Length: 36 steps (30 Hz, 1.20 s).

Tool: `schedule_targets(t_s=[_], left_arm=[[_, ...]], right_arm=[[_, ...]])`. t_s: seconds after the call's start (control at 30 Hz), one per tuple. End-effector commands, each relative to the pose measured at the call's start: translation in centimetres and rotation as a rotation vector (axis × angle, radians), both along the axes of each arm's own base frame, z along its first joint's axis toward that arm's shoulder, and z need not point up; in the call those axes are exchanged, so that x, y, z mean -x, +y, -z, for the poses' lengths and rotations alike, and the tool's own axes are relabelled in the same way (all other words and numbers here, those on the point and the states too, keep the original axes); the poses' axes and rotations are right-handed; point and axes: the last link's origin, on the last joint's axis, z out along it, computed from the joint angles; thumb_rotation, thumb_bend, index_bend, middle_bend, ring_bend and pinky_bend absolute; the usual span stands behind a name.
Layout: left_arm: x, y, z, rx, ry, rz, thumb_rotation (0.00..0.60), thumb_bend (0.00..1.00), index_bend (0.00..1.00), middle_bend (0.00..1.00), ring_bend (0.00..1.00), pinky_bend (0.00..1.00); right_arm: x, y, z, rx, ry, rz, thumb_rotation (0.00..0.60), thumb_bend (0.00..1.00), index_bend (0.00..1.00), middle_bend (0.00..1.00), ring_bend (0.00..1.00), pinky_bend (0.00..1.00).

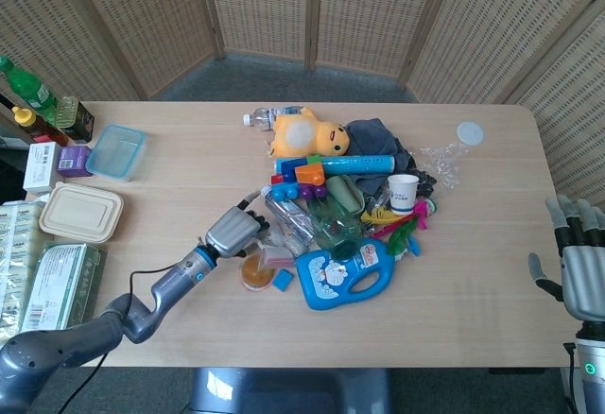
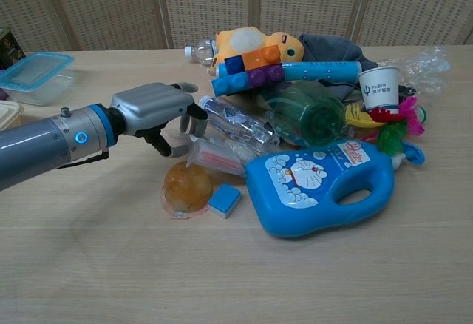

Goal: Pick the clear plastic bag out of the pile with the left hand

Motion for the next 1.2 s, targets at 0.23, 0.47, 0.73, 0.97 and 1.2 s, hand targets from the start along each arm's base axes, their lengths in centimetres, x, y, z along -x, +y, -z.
schedule_targets(t_s=[0.23, 0.47, 0.73, 0.97, 1.2], left_arm=[[-0.6, 0.8, -3.2, -0.053, -0.163, -0.019, 0.6, 0.5, 0.6, 0.64, 0.58, 0.26], [-1.4, 0.4, -10.1, -0.138, -0.353, 0.005, 0.6, 0.49, 0.6, 0.64, 0.58, 0.25], [-4.0, -0.6, -18.5, -0.271, -0.457, 0.101, 0.6, 0.47, 0.58, 0.63, 0.57, 0.23], [-6.1, -1.6, -23.8, -0.377, -0.497, 0.159, 0.6, 0.46, 0.58, 0.62, 0.57, 0.22], [-6.8, -2.0, -26.2, -0.419, -0.511, 0.164, 0.6, 0.46, 0.58, 0.62, 0.57, 0.22]], right_arm=[[-0.1, 0.1, 0.0, -0.001, -0.004, -0.007, 0.529, 0.4, 0.0, 0.0, 0.0, 0.0], [-0.1, -0.2, 0.4, -0.01, -0.012, -0.013, 0.532, 0.4, 0.0, 0.0, 0.0, 0.0], [-0.1, -0.5, 0.8, -0.022, -0.022, -0.025, 0.531, 0.4, 0.0, 0.0, 0.0, 0.0], [0.0, -0.8, 1.1, -0.029, -0.028, -0.029, 0.528, 0.4, 0.0, 0.0, 0.0, 0.0], [0.0, -1.1, 1.5, -0.038, -0.037, -0.032, 0.534, 0.4, 0.0, 0.0, 0.0, 0.0]])
